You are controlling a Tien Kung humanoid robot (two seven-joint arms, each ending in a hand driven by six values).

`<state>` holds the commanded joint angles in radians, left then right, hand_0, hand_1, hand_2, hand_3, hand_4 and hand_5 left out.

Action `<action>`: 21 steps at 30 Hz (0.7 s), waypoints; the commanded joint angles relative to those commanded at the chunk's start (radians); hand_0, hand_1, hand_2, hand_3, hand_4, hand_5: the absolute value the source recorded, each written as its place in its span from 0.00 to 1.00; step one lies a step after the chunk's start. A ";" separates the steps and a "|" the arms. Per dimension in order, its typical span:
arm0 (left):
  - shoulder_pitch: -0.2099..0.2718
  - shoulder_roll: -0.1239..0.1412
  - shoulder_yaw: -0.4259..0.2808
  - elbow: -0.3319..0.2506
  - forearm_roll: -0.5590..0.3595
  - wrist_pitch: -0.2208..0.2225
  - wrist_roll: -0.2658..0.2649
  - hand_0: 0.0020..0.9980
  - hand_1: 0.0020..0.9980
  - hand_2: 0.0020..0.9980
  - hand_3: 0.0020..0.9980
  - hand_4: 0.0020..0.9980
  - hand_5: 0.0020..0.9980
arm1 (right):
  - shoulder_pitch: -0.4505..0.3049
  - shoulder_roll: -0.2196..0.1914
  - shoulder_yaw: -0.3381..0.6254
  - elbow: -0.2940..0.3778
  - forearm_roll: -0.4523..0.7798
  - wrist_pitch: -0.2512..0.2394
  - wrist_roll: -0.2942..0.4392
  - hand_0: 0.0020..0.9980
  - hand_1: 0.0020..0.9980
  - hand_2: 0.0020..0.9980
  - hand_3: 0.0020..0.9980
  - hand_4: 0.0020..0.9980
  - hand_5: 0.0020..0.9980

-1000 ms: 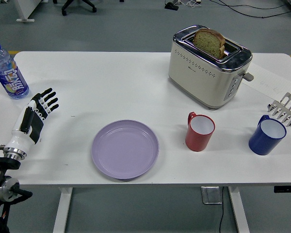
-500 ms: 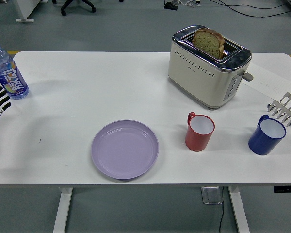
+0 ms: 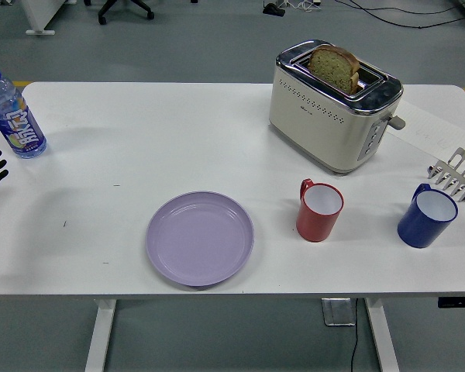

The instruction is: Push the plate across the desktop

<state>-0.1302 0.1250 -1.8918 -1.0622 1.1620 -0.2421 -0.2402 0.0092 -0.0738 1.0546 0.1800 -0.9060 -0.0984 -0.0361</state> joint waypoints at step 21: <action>-0.006 -0.005 -0.001 -0.033 0.045 0.023 0.097 0.82 0.83 0.84 0.80 0.50 1.00 | 0.004 -0.002 0.002 0.000 -0.006 0.000 0.000 0.62 0.55 0.66 0.64 0.17 0.39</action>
<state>-0.1357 0.1198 -1.8926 -1.0956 1.2068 -0.2190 -0.1433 0.0132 -0.0754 1.0562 0.1800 -0.9123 -0.0988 -0.0359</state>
